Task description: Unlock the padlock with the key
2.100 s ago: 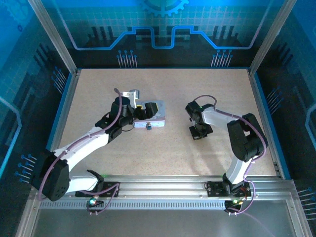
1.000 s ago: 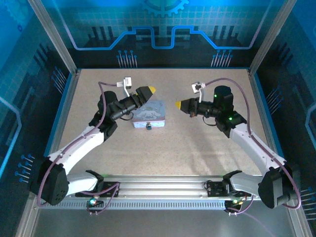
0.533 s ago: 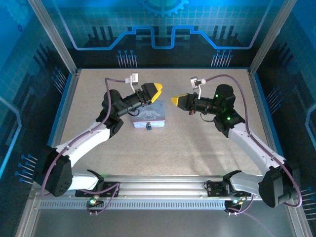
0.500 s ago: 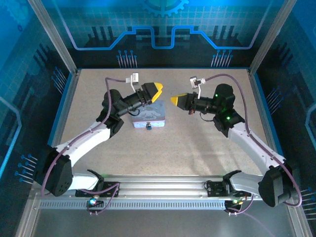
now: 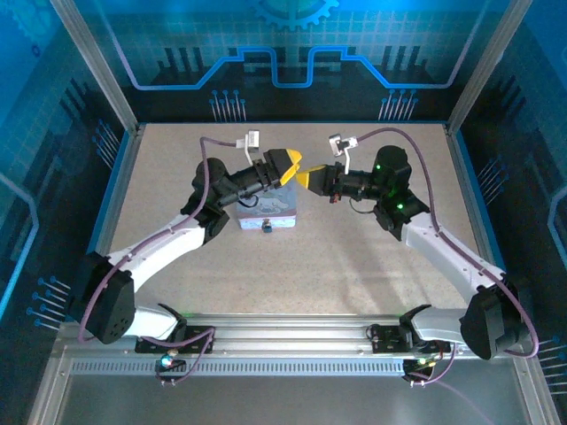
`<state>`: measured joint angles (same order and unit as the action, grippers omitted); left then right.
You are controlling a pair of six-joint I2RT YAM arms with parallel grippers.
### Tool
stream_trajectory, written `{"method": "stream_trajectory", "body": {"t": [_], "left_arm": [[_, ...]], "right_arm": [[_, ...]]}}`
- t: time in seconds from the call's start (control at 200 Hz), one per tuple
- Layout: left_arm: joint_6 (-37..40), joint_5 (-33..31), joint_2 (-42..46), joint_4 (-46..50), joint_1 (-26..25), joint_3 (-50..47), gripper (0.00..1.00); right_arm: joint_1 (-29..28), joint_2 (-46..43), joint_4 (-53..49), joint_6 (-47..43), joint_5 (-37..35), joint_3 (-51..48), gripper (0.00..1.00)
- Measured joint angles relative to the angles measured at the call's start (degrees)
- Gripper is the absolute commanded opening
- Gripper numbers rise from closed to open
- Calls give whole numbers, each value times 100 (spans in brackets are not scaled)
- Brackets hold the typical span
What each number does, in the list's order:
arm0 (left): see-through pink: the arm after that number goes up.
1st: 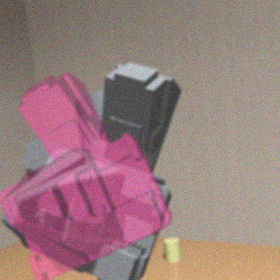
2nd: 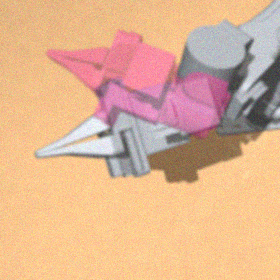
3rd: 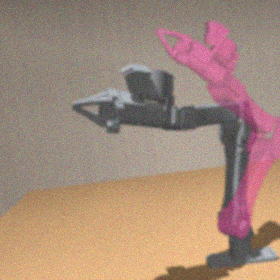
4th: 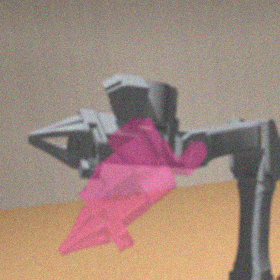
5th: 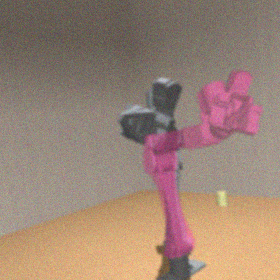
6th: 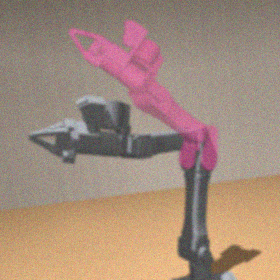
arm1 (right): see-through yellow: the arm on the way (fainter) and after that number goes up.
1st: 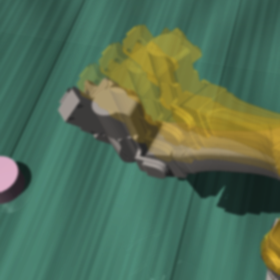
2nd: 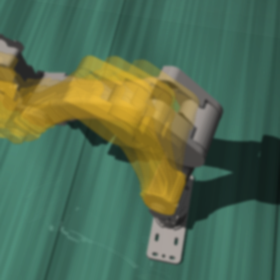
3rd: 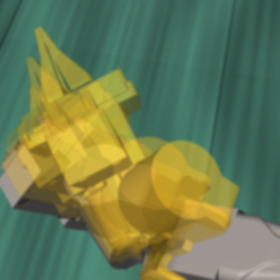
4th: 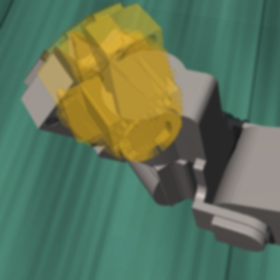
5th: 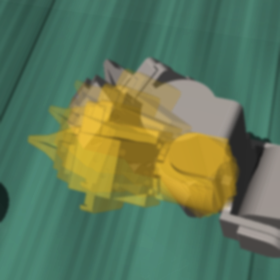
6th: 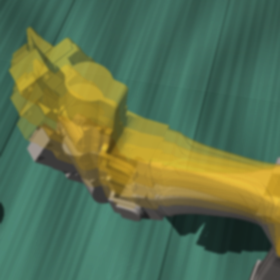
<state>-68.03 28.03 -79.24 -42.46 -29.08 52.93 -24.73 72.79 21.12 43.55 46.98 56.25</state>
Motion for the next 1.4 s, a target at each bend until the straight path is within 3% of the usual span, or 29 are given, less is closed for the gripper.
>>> {"method": "stream_trajectory", "body": {"t": [0.145,0.465,1.04,1.401], "left_arm": [[-114,37,-66,-74,-72,39,76],[-254,101,-76,-306,-90,42,56],[-251,76,-116,-240,-87,42,42],[-140,26,-144,-15,-87,42,20]], "right_arm": [[-13,85,37,4,-4,42,0],[4,170,39,76,-181,44,0],[323,-90,118,310,-304,-273,0],[341,-90,173,367,-302,-297,0]]}}
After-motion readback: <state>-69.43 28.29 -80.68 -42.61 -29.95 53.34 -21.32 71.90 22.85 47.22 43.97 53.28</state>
